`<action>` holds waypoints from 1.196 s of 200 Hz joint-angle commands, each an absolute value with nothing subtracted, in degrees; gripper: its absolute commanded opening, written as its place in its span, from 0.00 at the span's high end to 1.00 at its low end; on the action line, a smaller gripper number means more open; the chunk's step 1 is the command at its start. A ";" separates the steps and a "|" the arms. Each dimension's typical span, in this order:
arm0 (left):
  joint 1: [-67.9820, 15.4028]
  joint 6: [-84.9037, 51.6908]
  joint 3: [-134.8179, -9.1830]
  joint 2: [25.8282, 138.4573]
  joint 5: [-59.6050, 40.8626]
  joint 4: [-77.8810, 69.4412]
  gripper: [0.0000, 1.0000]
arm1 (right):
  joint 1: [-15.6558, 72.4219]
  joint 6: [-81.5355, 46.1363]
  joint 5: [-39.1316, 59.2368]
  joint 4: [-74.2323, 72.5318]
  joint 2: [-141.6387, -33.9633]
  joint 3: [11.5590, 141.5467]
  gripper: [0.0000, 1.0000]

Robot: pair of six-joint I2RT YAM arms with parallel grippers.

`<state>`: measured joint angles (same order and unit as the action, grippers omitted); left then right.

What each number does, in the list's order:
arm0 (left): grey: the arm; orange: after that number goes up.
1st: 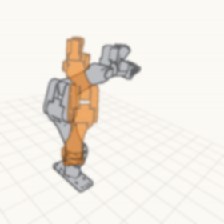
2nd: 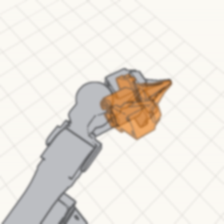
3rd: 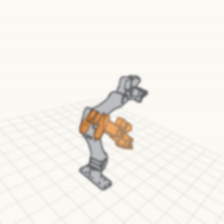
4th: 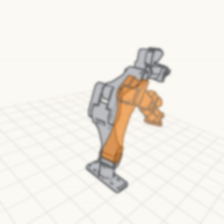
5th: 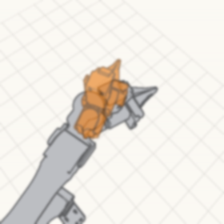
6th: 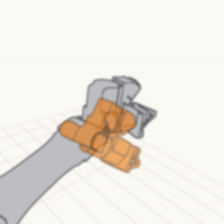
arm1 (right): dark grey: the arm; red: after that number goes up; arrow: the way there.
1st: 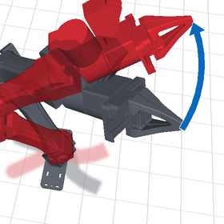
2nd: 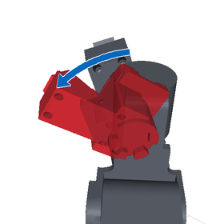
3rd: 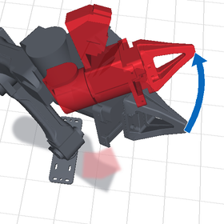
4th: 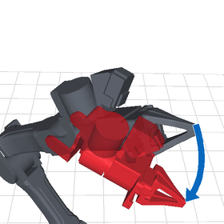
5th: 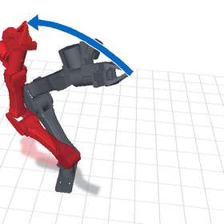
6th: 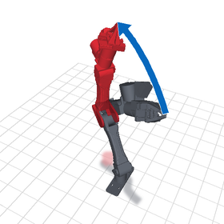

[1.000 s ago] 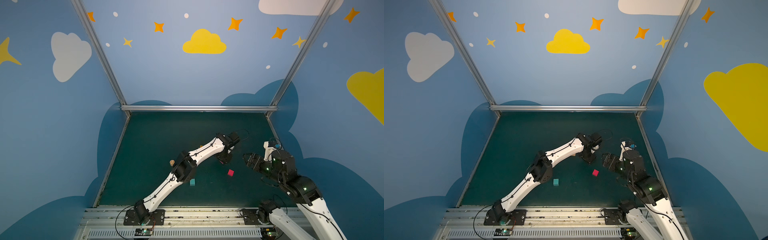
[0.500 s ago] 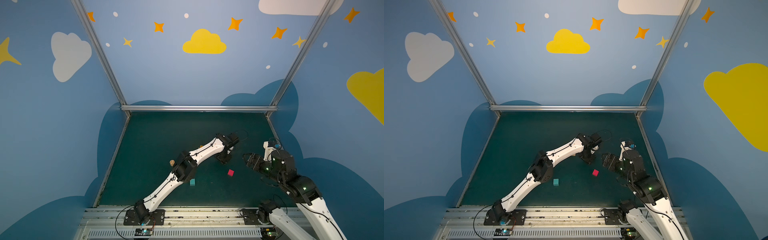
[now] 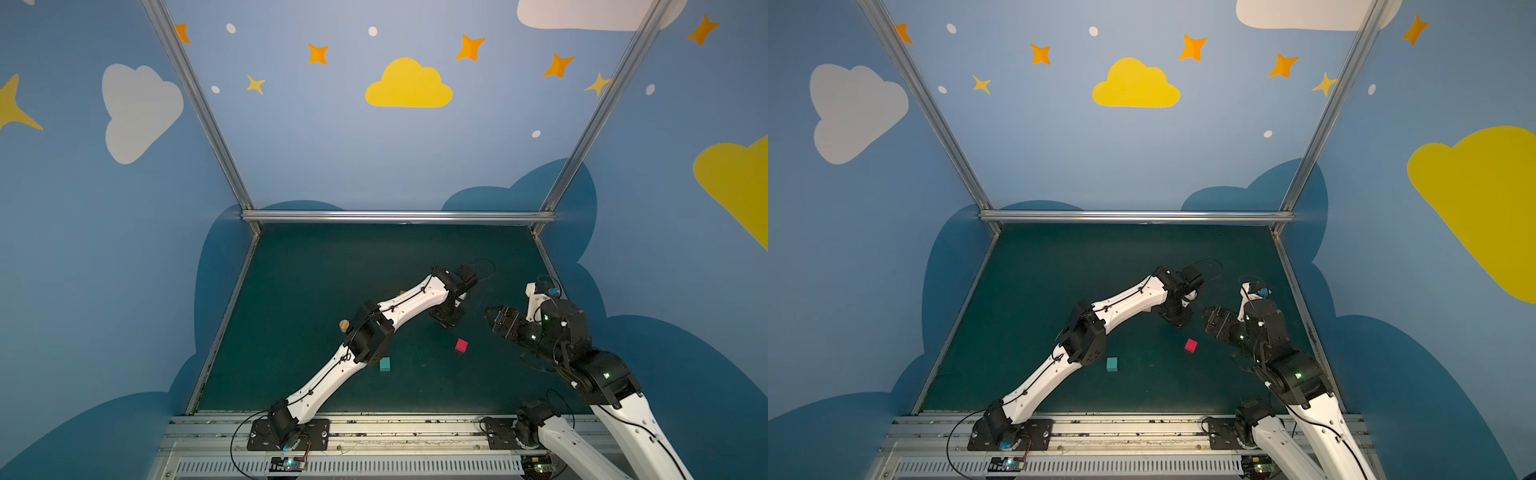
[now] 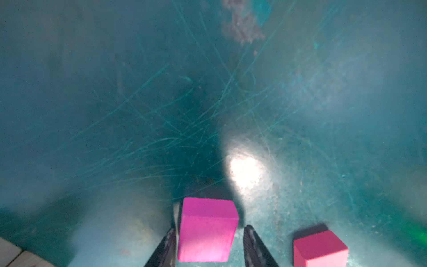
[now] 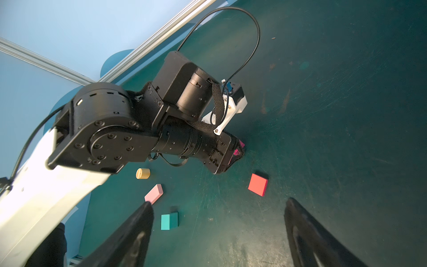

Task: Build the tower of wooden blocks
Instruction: 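Close the left gripper on the magenta cube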

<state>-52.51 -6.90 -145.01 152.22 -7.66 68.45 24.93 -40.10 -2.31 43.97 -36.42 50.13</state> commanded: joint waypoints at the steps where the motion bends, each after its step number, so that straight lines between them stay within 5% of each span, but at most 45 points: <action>1: -52.46 -7.99 -145.02 151.95 -7.39 69.28 0.56 | 24.68 -40.12 -2.11 43.38 -36.39 49.40 0.13; 239: -52.10 -11.14 -145.20 151.79 -4.66 68.22 0.57 | 24.25 -40.17 -1.59 43.15 -36.89 48.87 0.13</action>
